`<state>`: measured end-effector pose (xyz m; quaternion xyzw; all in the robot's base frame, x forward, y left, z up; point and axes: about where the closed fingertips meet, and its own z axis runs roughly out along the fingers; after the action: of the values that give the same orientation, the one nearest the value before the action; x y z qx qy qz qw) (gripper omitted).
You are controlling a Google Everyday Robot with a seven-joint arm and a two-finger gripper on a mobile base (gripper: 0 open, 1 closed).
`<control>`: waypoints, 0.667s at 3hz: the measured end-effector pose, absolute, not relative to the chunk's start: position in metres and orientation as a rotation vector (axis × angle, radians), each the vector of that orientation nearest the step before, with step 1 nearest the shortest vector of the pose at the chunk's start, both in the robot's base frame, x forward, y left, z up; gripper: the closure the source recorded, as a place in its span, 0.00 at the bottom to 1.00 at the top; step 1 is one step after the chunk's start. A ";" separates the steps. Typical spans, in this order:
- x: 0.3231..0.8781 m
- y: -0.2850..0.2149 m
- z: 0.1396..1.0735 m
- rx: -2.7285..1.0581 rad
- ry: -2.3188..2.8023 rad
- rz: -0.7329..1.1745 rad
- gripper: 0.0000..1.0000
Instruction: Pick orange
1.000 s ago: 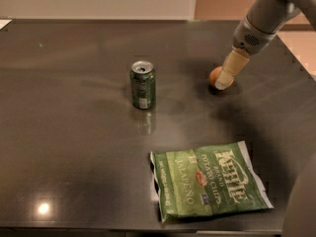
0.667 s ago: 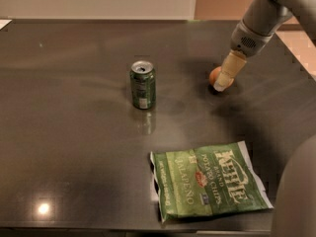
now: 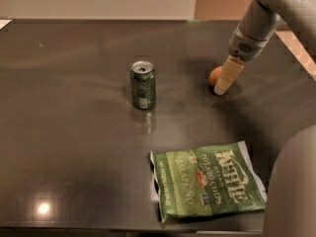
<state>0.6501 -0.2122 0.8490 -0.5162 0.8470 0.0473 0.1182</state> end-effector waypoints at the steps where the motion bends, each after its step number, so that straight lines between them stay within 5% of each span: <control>1: 0.650 -0.209 0.848 -1.521 2.469 0.151 0.41; 2: 0.649 -0.199 0.855 -1.542 2.437 0.167 0.64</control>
Offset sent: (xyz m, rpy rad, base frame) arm -0.0095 0.0220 0.0205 0.0385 -0.0084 0.0670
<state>0.6487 -0.1992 0.8546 -0.5297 0.8368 0.0573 0.1260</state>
